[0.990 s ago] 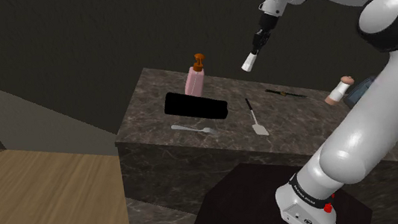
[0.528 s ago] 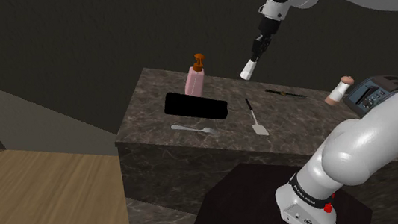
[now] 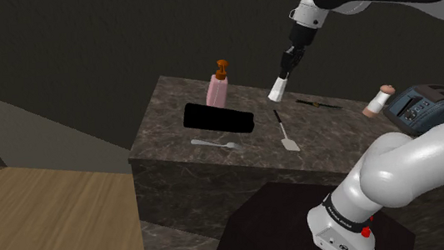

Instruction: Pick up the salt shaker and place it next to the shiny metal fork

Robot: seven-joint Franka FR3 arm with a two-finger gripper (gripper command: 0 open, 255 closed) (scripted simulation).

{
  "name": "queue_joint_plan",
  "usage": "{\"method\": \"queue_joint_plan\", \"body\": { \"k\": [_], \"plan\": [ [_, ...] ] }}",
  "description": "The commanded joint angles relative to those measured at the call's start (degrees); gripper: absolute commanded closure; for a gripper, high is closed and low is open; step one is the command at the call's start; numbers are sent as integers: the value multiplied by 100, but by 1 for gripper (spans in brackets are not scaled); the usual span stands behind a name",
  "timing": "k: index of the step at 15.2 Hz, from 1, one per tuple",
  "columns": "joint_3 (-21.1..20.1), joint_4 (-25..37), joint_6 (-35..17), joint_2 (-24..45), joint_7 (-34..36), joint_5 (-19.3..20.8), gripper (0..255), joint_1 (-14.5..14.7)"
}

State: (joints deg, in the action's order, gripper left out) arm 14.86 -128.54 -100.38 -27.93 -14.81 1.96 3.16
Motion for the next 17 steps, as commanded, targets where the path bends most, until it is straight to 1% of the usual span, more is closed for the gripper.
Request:
{"method": "queue_joint_plan", "body": {
  "k": [1,7,10,11,17],
  "plan": [
    [-196,-288,34,-329,248,-25,255,35],
    [-852,-965,200,-1195,1002,-293,255,218],
    [-1196,-1219,297,-1567,1385,-500,255,350],
    [-1375,-1326,346,-1738,1584,-621,255,427],
    [-1379,-1809,-99,-1774,1550,-628,255,424]
  ]
}}
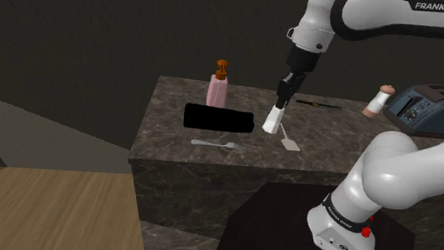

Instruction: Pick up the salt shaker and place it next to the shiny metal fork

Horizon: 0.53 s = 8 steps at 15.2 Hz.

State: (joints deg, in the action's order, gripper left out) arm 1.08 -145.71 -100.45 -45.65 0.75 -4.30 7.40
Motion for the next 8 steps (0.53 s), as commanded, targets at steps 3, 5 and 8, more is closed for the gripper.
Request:
{"method": "queue_joint_plan", "body": {
  "k": [3,5,8],
  "plan": [
    [-3,-323,-322,-3,-23,-7,255,-1],
    [-3,-472,-478,5,-35,-11,255,-1],
    [-4,-690,-719,28,-54,-17,255,0]
  ]
}}
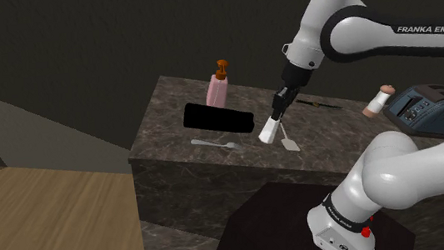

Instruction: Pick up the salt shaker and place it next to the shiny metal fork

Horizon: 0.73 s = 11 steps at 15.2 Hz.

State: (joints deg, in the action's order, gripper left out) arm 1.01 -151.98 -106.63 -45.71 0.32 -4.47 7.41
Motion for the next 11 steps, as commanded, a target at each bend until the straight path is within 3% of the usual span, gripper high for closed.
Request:
{"method": "queue_joint_plan", "body": {
  "k": [1,11],
  "plan": [
    [2,-134,-183,46,-18,-3,255,0],
    [3,-790,-1053,262,-87,-36,255,11]
  ]
}}
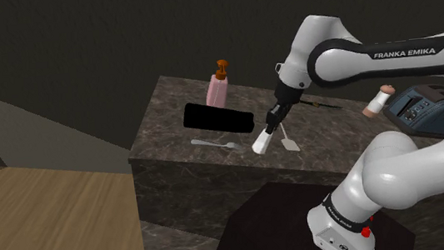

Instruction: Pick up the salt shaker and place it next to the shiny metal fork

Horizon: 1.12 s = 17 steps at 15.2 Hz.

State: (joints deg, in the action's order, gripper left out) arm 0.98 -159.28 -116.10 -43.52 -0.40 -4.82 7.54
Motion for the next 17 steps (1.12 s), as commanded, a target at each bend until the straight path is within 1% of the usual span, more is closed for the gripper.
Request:
{"method": "queue_joint_plan", "body": {
  "k": [1,7,15,16,17],
  "plan": [
    [7,-120,-199,77,-23,-5,255,0],
    [12,-455,-784,328,-74,-36,255,16],
    [12,-470,-814,343,-77,-38,255,17],
    [13,-468,-810,341,-78,-37,0,16],
    [13,-462,-806,344,-78,-36,0,15]
  ]
}}
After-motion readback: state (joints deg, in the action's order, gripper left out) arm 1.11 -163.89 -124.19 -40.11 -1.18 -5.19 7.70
